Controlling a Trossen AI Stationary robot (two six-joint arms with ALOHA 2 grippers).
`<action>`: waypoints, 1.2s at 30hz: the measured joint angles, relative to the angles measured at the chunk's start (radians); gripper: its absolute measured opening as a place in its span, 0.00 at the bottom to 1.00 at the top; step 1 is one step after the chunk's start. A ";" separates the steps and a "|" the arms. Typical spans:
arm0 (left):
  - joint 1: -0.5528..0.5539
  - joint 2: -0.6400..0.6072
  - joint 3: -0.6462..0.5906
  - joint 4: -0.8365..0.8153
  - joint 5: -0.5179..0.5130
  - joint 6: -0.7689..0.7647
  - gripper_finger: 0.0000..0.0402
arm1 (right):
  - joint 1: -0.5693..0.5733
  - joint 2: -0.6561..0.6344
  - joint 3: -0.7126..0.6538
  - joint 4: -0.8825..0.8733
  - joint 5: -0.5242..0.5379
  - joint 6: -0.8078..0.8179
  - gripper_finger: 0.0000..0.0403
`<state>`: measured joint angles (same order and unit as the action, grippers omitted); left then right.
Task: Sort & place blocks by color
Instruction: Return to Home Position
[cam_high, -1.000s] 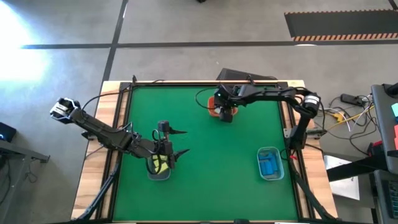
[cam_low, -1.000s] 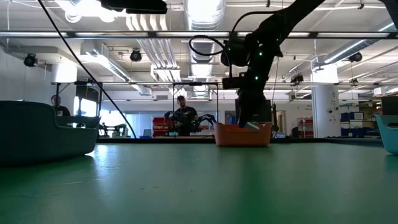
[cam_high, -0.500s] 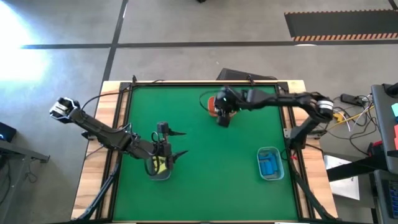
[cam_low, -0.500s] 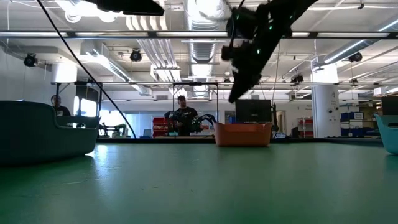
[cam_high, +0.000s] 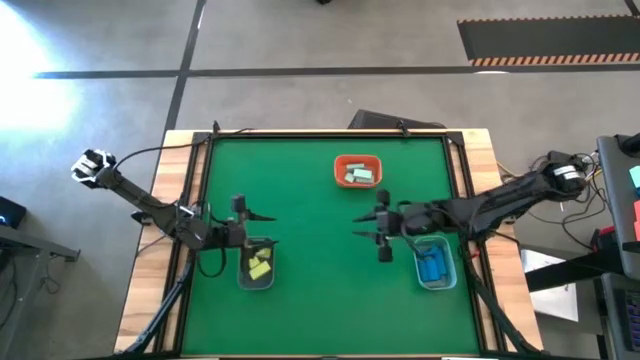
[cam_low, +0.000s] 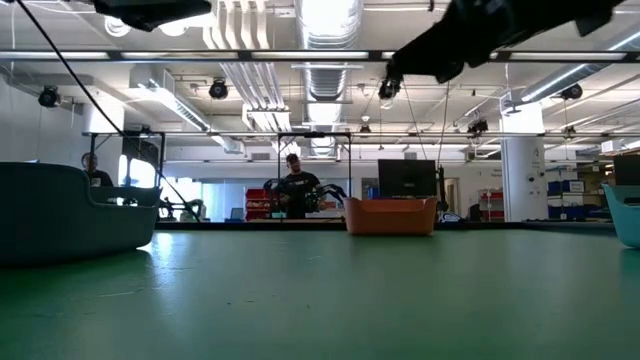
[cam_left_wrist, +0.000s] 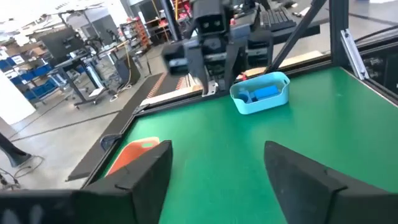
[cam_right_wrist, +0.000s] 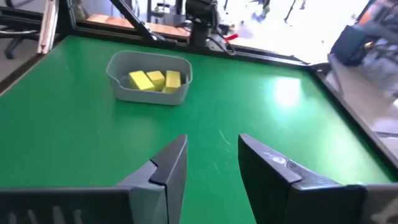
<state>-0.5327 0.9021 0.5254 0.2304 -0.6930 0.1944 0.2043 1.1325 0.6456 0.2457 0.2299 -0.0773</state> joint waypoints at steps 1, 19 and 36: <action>0.000 -0.011 -0.012 0.001 0.000 -0.007 0.57 | 0.019 -0.028 -0.020 -0.001 0.027 -0.001 0.32; 0.003 -0.259 -0.395 0.299 0.002 -0.027 0.18 | 0.005 -0.496 -0.380 0.118 0.088 -0.126 0.32; 0.003 -0.577 -0.517 0.321 -0.028 0.131 0.14 | -0.022 -0.922 -0.539 0.040 0.087 -0.223 0.32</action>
<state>-0.5297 0.3252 0.0082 0.5511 -0.7207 0.3251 0.1825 0.2103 0.1063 0.2856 0.3168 -0.3003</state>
